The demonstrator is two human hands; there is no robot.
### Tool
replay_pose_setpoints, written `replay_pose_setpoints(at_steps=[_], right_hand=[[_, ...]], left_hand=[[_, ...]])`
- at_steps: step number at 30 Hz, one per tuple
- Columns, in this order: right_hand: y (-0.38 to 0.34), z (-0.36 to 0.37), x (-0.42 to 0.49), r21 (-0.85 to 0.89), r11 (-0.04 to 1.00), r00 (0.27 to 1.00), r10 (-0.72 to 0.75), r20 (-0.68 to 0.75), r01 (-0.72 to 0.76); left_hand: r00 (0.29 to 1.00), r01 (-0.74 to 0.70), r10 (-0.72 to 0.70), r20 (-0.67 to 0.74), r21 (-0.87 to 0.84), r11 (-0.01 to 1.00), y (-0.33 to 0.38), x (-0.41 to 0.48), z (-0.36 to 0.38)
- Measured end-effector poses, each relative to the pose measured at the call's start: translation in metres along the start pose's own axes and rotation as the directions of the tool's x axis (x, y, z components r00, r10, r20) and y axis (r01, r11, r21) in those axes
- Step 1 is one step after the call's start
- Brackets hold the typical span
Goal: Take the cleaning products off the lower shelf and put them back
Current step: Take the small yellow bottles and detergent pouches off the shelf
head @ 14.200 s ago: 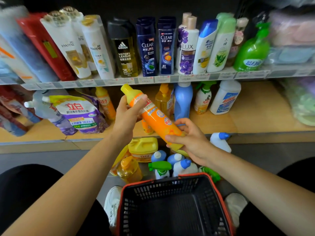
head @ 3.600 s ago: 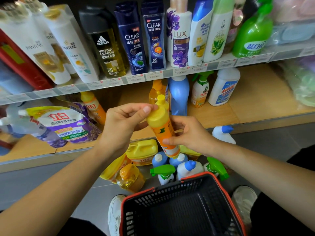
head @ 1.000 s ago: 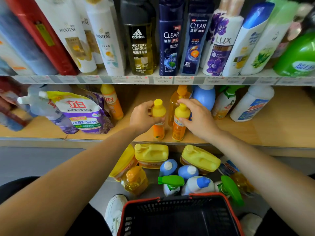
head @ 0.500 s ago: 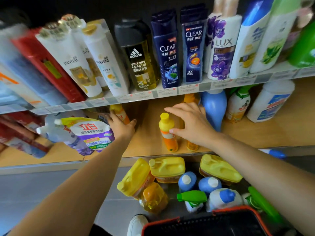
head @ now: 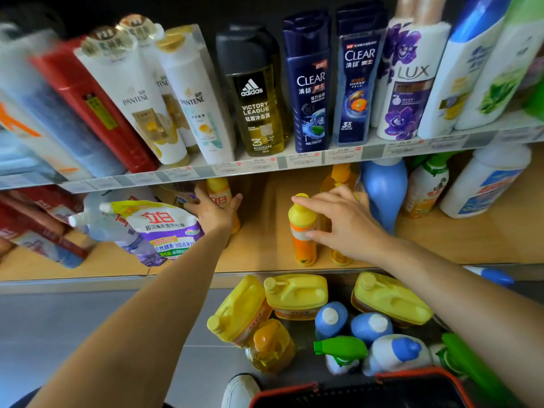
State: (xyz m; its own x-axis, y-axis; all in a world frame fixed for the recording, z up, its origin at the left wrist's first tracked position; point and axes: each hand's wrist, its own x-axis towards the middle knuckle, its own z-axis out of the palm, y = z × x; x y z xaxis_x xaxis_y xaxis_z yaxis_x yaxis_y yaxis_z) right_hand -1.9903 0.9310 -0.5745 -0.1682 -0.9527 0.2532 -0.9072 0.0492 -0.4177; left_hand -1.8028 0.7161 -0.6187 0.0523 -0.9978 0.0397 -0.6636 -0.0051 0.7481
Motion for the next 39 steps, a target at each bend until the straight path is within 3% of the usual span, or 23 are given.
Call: replay_pose_setpoints(at_steps=[4, 9, 11, 13, 17, 25, 28, 31, 34, 37, 39], right_hand=[[0.002, 0.0, -0.003, 0.021, 1.0, 1.0, -0.013, 0.006, 0.013], [0.005, 0.0, -0.002, 0.001, 1.0, 1.0, -0.019, 0.007, 0.019], [0.006, 0.0, -0.001, 0.007, 1.0, 1.0, -0.017, 0.007, 0.017], [0.005, 0.0, -0.001, 0.01, 1.0, 1.0, -0.016, 0.008, 0.016], [0.004, -0.001, -0.001, 0.024, 1.0, 1.0, -0.009, 0.021, 0.009], [-0.006, -0.02, -0.005, 0.016, 1.0, 0.999, 0.019, 0.037, -0.02], [-0.019, -0.033, -0.013, 0.101, 0.995, 0.997, 0.002, -0.078, 0.006], [-0.038, -0.039, -0.026, 0.302, 0.953, 0.989, 0.042, -0.139, 0.002], [-0.058, -0.038, -0.046, 0.531, 0.839, 0.992, 0.119, 0.037, -0.12], [-0.07, -0.03, -0.071, 0.642, 0.717, 0.958, 0.139, 0.251, -0.272], [-0.074, -0.025, -0.085, 0.729, 0.612, 0.946, 0.113, 0.304, -0.308]], left_hand=[[0.998, 0.013, -0.011, -0.056, 0.038, 0.999, 0.005, 0.007, 0.004], [0.979, -0.194, 0.194, -0.059, 0.004, 0.981, -0.019, -0.008, 0.009], [0.93, -0.366, 0.367, 0.022, -0.022, 0.93, -0.031, -0.016, 0.005], [0.837, -0.531, 0.527, 0.148, -0.015, 0.847, -0.041, -0.022, 0.002], [0.745, -0.636, 0.615, 0.259, -0.003, 0.771, -0.044, -0.039, -0.002], [0.772, -0.548, 0.554, 0.311, -0.114, 0.828, -0.01, -0.067, -0.039], [0.736, -0.556, 0.574, 0.359, -0.162, 0.815, 0.008, -0.08, -0.066], [0.72, -0.531, 0.579, 0.383, -0.233, 0.815, 0.027, -0.096, -0.094], [0.718, -0.444, 0.558, 0.416, -0.343, 0.828, 0.046, -0.113, -0.119], [0.71, -0.363, 0.54, 0.452, -0.421, 0.831, 0.06, -0.136, -0.139], [0.71, -0.276, 0.519, 0.476, -0.489, 0.827, 0.065, -0.153, -0.145]])
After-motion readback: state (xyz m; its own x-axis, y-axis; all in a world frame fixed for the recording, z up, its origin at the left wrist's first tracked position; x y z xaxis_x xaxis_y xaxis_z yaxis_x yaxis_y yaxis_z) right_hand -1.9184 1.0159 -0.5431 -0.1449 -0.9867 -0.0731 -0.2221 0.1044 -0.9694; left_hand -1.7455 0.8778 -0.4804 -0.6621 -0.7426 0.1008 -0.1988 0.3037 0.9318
